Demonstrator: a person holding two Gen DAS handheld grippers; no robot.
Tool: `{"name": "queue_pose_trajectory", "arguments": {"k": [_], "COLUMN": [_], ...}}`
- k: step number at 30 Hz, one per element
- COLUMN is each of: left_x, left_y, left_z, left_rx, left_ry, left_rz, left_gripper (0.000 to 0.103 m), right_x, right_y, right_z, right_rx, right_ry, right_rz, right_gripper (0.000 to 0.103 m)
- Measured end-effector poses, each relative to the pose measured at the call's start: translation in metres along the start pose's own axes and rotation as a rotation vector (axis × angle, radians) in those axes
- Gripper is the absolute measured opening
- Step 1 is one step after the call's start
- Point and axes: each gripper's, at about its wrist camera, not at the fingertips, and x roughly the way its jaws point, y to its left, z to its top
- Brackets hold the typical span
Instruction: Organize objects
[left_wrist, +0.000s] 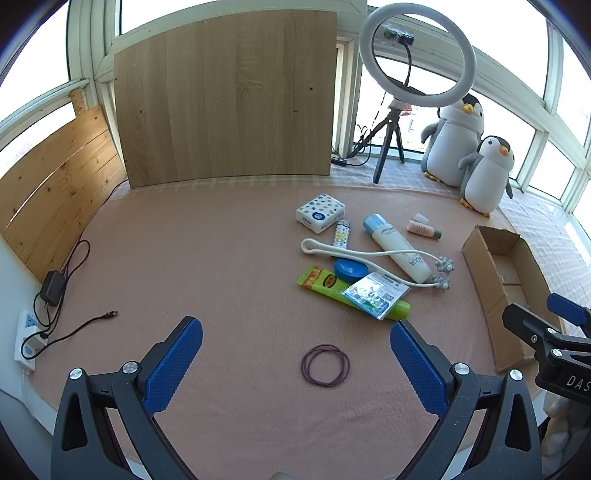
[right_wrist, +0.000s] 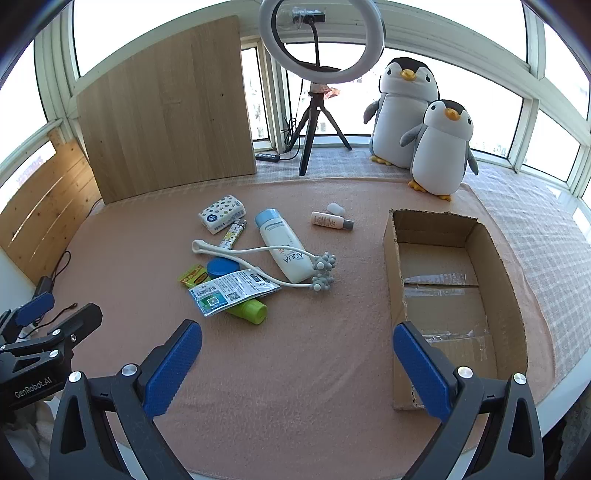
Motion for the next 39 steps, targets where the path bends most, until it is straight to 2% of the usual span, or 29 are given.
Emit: {"name": "queue_pose_trajectory", "arguments": {"k": [9, 39], "left_x": [0.001, 0.011], "left_y": [-0.001, -0.002], "left_z": [0.005, 0.005], "left_rx": [-0.002, 0.000], "left_ry": [-0.007, 0.019], "left_rz": [-0.004, -0.004], "left_gripper": [0.103, 0.103], "right_x": [0.002, 0.013], "right_y": [0.004, 0.003], "right_z": [0.007, 0.005], "right_rx": [-0.016, -0.021], "right_ry": [-0.017, 0.015], "right_rz": [-0.008, 0.013], "right_gripper": [0.102, 0.102]}}
